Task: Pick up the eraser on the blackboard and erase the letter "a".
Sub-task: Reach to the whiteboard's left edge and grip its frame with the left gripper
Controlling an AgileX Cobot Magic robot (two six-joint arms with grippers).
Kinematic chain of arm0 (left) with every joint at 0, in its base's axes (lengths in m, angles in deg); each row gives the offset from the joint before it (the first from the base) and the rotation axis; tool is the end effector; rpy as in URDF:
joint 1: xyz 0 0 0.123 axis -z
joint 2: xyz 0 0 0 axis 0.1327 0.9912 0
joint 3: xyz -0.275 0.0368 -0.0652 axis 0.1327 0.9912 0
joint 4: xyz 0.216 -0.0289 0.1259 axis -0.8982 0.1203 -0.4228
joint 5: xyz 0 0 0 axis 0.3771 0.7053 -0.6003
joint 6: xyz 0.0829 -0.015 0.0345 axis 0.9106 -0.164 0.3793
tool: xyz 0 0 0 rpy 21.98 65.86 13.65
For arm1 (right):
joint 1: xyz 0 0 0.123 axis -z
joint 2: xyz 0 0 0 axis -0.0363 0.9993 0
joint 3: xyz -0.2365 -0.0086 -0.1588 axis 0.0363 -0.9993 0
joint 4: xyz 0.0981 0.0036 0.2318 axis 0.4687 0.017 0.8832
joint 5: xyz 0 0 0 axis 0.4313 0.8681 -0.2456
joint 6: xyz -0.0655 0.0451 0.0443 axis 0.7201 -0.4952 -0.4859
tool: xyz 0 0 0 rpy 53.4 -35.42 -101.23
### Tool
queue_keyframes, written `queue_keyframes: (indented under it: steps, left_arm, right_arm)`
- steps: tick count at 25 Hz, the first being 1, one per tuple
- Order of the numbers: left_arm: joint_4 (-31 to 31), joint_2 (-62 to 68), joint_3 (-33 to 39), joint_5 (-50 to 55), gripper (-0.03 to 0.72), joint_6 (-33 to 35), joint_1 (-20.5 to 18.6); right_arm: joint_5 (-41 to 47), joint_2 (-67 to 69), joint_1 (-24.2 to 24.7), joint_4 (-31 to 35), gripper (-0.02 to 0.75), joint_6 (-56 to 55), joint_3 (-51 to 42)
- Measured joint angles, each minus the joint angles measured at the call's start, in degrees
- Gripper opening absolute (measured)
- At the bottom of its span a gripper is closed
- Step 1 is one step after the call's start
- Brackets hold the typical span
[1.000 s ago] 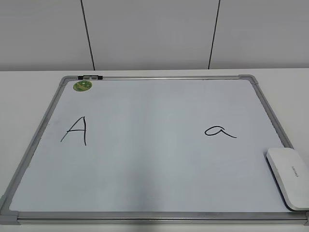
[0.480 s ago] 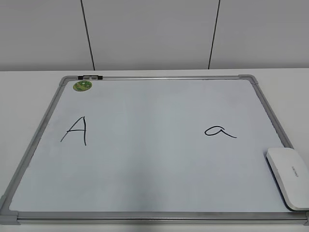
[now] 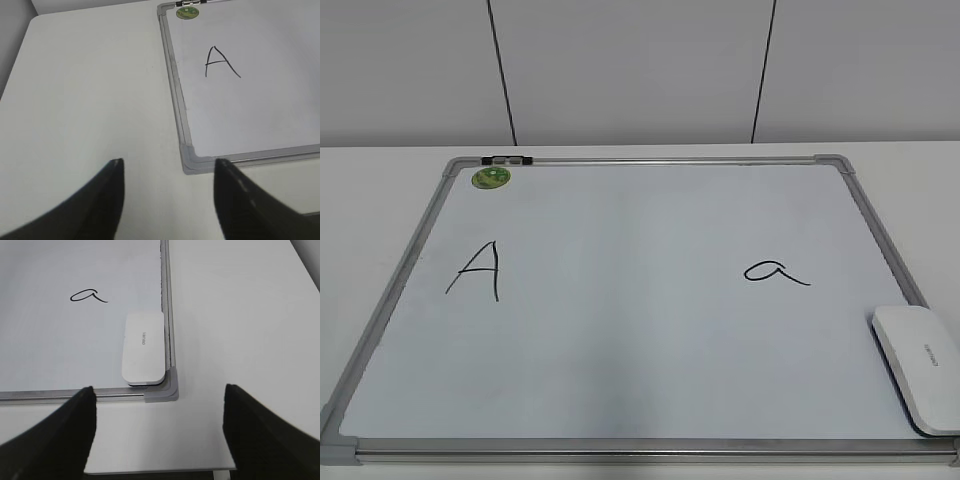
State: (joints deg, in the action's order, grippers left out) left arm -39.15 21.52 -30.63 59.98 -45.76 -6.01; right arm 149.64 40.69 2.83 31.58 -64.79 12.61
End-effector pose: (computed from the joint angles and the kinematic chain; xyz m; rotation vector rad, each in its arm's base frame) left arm -0.0077 -0.0031 0.2782 0.1094 2.0816 -0.0215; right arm -0.0096 0.0002 0.2676 0.0140 2.1193 -0.0078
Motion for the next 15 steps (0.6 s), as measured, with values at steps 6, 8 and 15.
queue_keyframes:
  steps: [6, 8, 15]
  left_arm:
    - [0.00, 4.79, -2.33, -2.86, 0.636, 0.00, 0.00]
    - [0.00, 8.87, -3.26, -5.80, 0.643, 0.00, 0.00]
    - [0.00, 27.53, -6.47, -18.40, 0.648, 0.00, 0.00]
  right_arm:
    - [0.00, 0.00, 0.00, 0.00, 0.587, 0.00, 0.00]
    - [0.00, 0.00, 0.00, 0.00, 0.587, 0.00, 0.00]
    - [0.00, 0.00, 0.00, 0.00, 0.587, 0.00, 0.00]
